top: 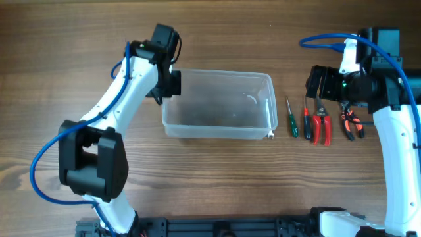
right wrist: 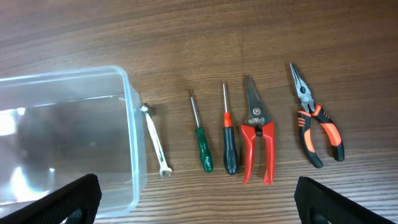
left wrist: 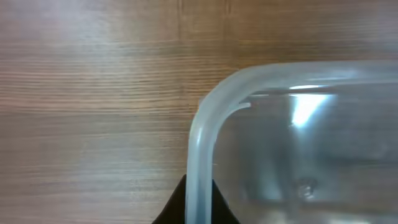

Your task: Pack container

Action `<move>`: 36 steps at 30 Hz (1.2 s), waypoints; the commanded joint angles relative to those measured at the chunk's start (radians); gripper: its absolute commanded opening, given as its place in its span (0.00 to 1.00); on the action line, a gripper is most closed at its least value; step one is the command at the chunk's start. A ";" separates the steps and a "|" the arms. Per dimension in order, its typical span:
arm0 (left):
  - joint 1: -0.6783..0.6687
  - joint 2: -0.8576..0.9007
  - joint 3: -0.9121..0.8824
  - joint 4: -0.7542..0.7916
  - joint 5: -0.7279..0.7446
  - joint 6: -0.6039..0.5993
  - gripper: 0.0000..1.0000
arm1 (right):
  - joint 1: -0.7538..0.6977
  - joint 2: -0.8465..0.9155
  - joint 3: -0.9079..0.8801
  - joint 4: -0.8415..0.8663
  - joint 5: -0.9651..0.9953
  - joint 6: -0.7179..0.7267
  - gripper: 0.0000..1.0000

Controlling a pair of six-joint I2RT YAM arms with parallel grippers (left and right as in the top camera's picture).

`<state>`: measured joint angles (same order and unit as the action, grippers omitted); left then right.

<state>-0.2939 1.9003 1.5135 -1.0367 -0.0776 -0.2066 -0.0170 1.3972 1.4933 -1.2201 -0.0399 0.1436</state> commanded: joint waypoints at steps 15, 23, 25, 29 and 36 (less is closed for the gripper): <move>0.150 0.011 -0.177 0.092 -0.018 0.062 0.04 | -0.005 0.005 0.016 -0.004 0.014 -0.010 1.00; 0.169 0.011 -0.177 0.109 -0.029 0.177 0.07 | -0.005 0.005 0.016 -0.003 0.014 -0.010 1.00; 0.170 0.011 -0.177 0.107 -0.028 0.176 0.44 | -0.005 0.005 0.016 0.000 0.014 -0.010 1.00; 0.167 0.010 -0.176 0.076 -0.010 0.168 1.00 | -0.005 0.005 0.016 -0.002 0.026 -0.014 1.00; 0.190 -0.137 -0.017 -0.092 -0.010 0.169 1.00 | -0.005 0.005 0.016 0.037 0.043 0.030 1.00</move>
<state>-0.1253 1.8851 1.3800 -1.0981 -0.0811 -0.0456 -0.0170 1.3972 1.4933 -1.1934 -0.0174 0.1452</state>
